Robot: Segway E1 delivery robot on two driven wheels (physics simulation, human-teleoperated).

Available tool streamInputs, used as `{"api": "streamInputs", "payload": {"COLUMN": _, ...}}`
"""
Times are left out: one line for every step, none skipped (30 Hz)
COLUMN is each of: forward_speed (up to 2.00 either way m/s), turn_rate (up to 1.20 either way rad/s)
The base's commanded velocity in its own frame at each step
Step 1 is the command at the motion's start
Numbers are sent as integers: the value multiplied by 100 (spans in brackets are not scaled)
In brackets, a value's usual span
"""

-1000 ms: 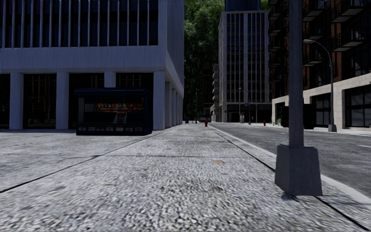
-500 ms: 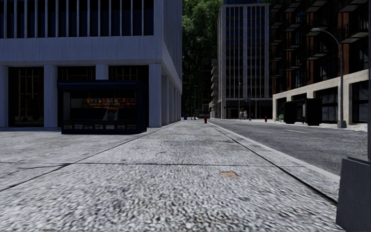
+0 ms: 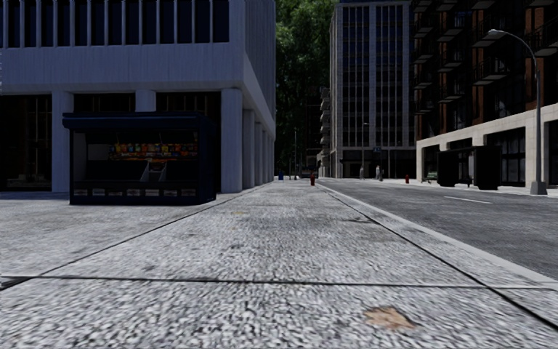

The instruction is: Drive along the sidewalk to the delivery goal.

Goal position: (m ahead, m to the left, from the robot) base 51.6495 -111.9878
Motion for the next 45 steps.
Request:
{"api": "streamInputs", "payload": {"forward_speed": 200, "turn_rate": 0}}
{"api": "streamInputs", "payload": {"forward_speed": 200, "turn_rate": 0}}
{"api": "streamInputs", "payload": {"forward_speed": 200, "turn_rate": 0}}
{"api": "streamInputs", "payload": {"forward_speed": 200, "turn_rate": 0}}
{"api": "streamInputs", "payload": {"forward_speed": 200, "turn_rate": 0}}
{"api": "streamInputs", "payload": {"forward_speed": 200, "turn_rate": 0}}
{"api": "streamInputs", "payload": {"forward_speed": 200, "turn_rate": 0}}
{"api": "streamInputs", "payload": {"forward_speed": 200, "turn_rate": 0}}
{"api": "streamInputs", "payload": {"forward_speed": 200, "turn_rate": 0}}
{"api": "streamInputs", "payload": {"forward_speed": 200, "turn_rate": 0}}
{"api": "streamInputs", "payload": {"forward_speed": 200, "turn_rate": 0}}
{"api": "streamInputs", "payload": {"forward_speed": 200, "turn_rate": 0}}
{"api": "streamInputs", "payload": {"forward_speed": 200, "turn_rate": 0}}
{"api": "streamInputs", "payload": {"forward_speed": 200, "turn_rate": 0}}
{"api": "streamInputs", "payload": {"forward_speed": 200, "turn_rate": 0}}
{"api": "streamInputs", "payload": {"forward_speed": 200, "turn_rate": 0}}
{"api": "streamInputs", "payload": {"forward_speed": 200, "turn_rate": 0}}
{"api": "streamInputs", "payload": {"forward_speed": 200, "turn_rate": 0}}
{"api": "streamInputs", "payload": {"forward_speed": 200, "turn_rate": 0}}
{"api": "streamInputs", "payload": {"forward_speed": 200, "turn_rate": 0}}
{"api": "streamInputs", "payload": {"forward_speed": 200, "turn_rate": 0}}
{"api": "streamInputs", "payload": {"forward_speed": 200, "turn_rate": 0}}
{"api": "streamInputs", "payload": {"forward_speed": 200, "turn_rate": 0}}
{"api": "streamInputs", "payload": {"forward_speed": 200, "turn_rate": 0}}
{"api": "streamInputs", "payload": {"forward_speed": 200, "turn_rate": 0}}
{"api": "streamInputs", "payload": {"forward_speed": 200, "turn_rate": 0}}
{"api": "streamInputs", "payload": {"forward_speed": 200, "turn_rate": 0}}
{"api": "streamInputs", "payload": {"forward_speed": 200, "turn_rate": 0}}
{"api": "streamInputs", "payload": {"forward_speed": 200, "turn_rate": 0}}
{"api": "streamInputs", "payload": {"forward_speed": 200, "turn_rate": 0}}
{"api": "streamInputs", "payload": {"forward_speed": 200, "turn_rate": 0}}
{"api": "streamInputs", "payload": {"forward_speed": 200, "turn_rate": 0}}
{"api": "streamInputs", "payload": {"forward_speed": 200, "turn_rate": 0}}
{"api": "streamInputs", "payload": {"forward_speed": 200, "turn_rate": 0}}
{"api": "streamInputs", "payload": {"forward_speed": 200, "turn_rate": 0}}
{"api": "streamInputs", "payload": {"forward_speed": 200, "turn_rate": 0}}
{"api": "streamInputs", "payload": {"forward_speed": 200, "turn_rate": 0}}
{"api": "streamInputs", "payload": {"forward_speed": 200, "turn_rate": 0}}
{"api": "streamInputs", "payload": {"forward_speed": 200, "turn_rate": 0}}
{"api": "streamInputs", "payload": {"forward_speed": 200, "turn_rate": 0}}
{"api": "streamInputs", "payload": {"forward_speed": 200, "turn_rate": 0}}
{"api": "streamInputs", "payload": {"forward_speed": 200, "turn_rate": 0}}
{"api": "streamInputs", "payload": {"forward_speed": 200, "turn_rate": 0}}
{"api": "streamInputs", "payload": {"forward_speed": 200, "turn_rate": 0}}
{"api": "streamInputs", "payload": {"forward_speed": 200, "turn_rate": 0}}
